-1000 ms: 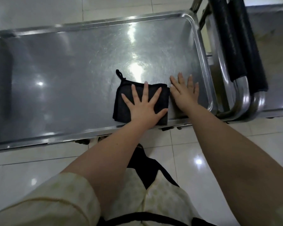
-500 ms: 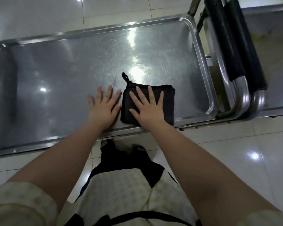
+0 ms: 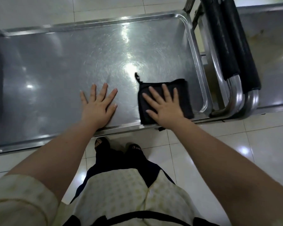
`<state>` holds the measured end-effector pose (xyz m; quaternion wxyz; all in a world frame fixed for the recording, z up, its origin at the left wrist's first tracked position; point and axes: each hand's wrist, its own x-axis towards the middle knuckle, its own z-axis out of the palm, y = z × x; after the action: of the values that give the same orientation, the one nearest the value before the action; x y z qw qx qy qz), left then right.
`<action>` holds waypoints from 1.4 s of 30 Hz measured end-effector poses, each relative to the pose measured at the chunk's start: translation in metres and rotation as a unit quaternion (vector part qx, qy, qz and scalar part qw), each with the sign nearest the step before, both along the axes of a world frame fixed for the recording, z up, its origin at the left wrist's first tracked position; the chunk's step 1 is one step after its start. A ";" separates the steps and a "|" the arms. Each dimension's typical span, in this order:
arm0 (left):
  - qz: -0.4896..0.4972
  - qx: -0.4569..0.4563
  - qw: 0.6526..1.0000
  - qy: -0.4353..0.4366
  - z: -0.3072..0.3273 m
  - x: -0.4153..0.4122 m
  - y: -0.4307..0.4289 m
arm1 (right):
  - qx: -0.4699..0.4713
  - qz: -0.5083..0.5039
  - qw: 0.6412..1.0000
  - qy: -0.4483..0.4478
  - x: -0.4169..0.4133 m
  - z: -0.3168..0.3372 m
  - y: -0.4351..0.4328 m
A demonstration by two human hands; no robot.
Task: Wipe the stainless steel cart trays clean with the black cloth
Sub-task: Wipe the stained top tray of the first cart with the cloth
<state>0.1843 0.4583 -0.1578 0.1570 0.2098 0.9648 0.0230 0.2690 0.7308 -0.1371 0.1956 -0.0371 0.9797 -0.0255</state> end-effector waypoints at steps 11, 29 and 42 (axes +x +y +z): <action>-0.006 0.014 1.000 0.015 -0.001 -0.016 0.002 | 0.010 -0.054 0.998 0.000 -0.022 0.001 0.034; -0.032 0.131 0.990 0.041 0.021 0.006 0.028 | -0.142 -0.101 0.983 0.066 -0.010 0.018 0.004; -0.161 0.071 0.983 -0.054 0.027 0.048 0.071 | -0.119 0.025 0.982 0.148 0.017 0.010 0.023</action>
<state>0.2324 0.5298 -0.1307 0.1952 0.3715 0.9044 0.0771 0.2860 0.7541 -0.1268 0.0437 -0.0877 0.9865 -0.1309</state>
